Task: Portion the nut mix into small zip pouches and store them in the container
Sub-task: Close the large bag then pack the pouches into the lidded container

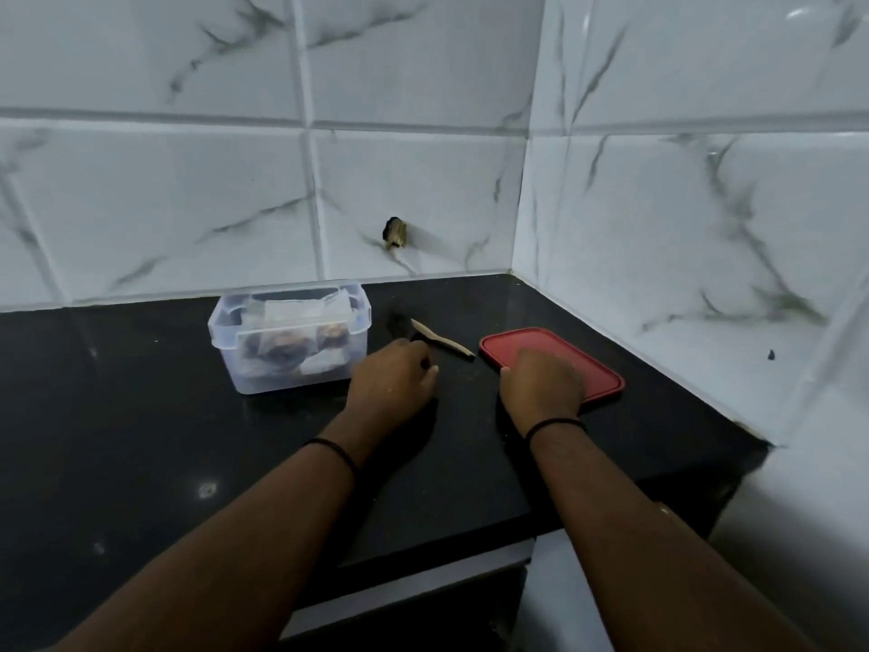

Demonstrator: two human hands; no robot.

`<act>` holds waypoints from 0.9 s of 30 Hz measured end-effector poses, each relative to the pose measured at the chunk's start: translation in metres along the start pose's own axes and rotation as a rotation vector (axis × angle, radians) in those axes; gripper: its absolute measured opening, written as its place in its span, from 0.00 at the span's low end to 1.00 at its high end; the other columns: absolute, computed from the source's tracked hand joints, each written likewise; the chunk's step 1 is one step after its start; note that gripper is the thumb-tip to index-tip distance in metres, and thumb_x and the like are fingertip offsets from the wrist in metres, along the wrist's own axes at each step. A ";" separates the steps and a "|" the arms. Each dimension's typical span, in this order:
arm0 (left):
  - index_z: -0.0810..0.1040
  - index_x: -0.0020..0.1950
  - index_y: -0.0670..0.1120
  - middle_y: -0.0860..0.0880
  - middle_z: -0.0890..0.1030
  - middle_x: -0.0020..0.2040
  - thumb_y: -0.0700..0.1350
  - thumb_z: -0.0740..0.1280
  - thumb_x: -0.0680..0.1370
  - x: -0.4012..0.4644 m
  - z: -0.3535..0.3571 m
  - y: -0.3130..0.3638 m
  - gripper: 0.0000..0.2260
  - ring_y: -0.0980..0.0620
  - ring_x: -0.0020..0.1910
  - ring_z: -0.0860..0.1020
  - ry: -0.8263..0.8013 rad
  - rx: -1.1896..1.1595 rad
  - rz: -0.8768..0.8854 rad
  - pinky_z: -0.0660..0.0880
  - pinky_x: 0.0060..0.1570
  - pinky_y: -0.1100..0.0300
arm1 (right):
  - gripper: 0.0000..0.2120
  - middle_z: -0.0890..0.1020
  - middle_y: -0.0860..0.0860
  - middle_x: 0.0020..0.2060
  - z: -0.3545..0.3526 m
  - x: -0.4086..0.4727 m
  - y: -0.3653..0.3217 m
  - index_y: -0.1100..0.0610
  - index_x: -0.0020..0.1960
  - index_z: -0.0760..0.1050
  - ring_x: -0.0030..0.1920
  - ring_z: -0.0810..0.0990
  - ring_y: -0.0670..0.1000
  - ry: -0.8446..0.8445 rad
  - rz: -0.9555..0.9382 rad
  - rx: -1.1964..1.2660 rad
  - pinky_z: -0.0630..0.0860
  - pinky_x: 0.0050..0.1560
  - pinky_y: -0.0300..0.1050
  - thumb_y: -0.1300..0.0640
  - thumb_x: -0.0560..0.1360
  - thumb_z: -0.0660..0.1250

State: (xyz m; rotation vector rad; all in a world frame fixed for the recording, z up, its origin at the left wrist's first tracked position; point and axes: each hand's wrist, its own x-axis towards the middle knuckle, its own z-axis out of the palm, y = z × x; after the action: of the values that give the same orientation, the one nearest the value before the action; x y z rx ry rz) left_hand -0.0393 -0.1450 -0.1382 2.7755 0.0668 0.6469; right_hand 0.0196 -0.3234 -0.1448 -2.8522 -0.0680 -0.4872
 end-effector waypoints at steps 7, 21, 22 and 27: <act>0.80 0.51 0.49 0.51 0.80 0.47 0.50 0.66 0.80 -0.008 -0.003 -0.008 0.06 0.54 0.44 0.78 0.052 -0.108 -0.013 0.77 0.46 0.56 | 0.12 0.82 0.56 0.53 -0.010 -0.010 -0.006 0.56 0.55 0.79 0.56 0.79 0.59 0.005 -0.030 -0.067 0.73 0.57 0.51 0.64 0.80 0.58; 0.70 0.73 0.47 0.55 0.76 0.60 0.50 0.73 0.76 -0.023 -0.046 0.006 0.27 0.58 0.56 0.75 0.378 -0.634 -0.015 0.73 0.53 0.65 | 0.04 0.78 0.51 0.38 -0.096 -0.028 -0.018 0.54 0.48 0.78 0.40 0.76 0.55 0.839 -0.464 -0.058 0.62 0.44 0.50 0.60 0.76 0.65; 0.73 0.71 0.47 0.55 0.78 0.59 0.51 0.72 0.77 -0.023 -0.051 0.007 0.24 0.57 0.56 0.77 0.364 -0.707 -0.031 0.73 0.53 0.66 | 0.05 0.78 0.50 0.37 -0.105 -0.031 -0.029 0.53 0.48 0.79 0.40 0.75 0.55 0.864 -0.503 0.001 0.61 0.44 0.50 0.59 0.77 0.64; 0.79 0.52 0.45 0.49 0.84 0.45 0.47 0.70 0.79 -0.026 -0.087 -0.008 0.07 0.51 0.45 0.83 0.432 -1.008 -0.117 0.80 0.41 0.60 | 0.12 0.81 0.49 0.44 -0.135 -0.041 -0.077 0.51 0.51 0.81 0.47 0.77 0.54 0.811 -0.614 0.327 0.64 0.48 0.50 0.52 0.79 0.59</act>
State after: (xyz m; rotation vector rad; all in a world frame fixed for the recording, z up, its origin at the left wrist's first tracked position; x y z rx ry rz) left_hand -0.1006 -0.1167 -0.0773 1.6360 -0.0103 0.9118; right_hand -0.0687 -0.2829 -0.0174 -2.0791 -0.7882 -1.5335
